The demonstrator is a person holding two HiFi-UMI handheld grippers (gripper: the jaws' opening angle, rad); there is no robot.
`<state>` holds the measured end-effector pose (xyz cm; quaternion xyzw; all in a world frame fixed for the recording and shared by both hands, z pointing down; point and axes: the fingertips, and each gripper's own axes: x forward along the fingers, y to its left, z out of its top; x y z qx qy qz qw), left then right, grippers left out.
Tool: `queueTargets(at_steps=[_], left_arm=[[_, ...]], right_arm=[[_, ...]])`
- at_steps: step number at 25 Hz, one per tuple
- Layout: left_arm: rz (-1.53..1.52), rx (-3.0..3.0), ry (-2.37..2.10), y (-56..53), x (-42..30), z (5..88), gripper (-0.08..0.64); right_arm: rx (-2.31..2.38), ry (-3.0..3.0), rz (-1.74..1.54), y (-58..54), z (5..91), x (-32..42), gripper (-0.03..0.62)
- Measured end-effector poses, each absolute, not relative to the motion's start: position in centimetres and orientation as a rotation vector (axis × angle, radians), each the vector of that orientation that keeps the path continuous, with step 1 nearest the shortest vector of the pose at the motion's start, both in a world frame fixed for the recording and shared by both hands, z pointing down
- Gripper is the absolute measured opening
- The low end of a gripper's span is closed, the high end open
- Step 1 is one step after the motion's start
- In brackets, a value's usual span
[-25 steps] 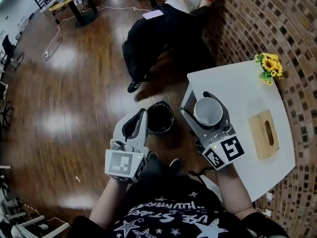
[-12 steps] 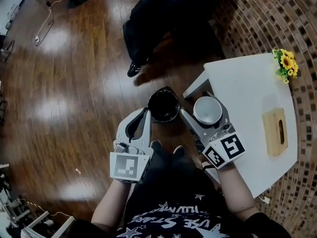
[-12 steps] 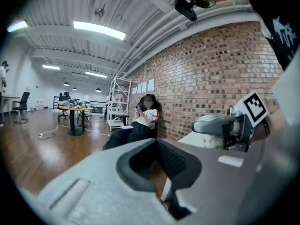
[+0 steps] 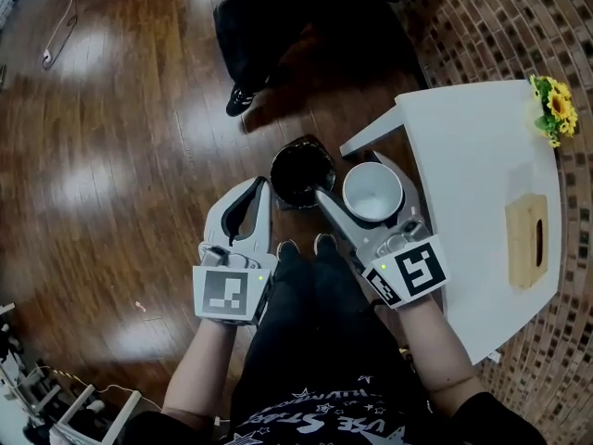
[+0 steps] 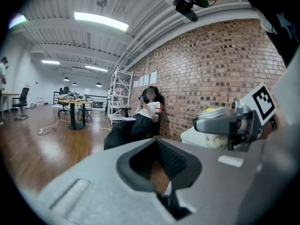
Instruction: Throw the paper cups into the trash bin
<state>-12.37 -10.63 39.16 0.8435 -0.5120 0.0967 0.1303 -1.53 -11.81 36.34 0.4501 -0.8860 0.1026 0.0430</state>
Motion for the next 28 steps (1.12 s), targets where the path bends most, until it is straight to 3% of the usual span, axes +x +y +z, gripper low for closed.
queueTargets(at_steps=[12, 28], left_arm=[[0.294, 2.326, -1.687, -19.5, -13.9, 46.8, 0.005], [0.463, 2.146, -1.589, -17.1, -12.9, 63.8, 0.005]], right_arm=[[1.313, -2.701, 0.348, -17.2, 42.3, -1.4, 0.364], [1.164, -2.579, 0.554, -18.3, 59.3, -2.8, 0.364]])
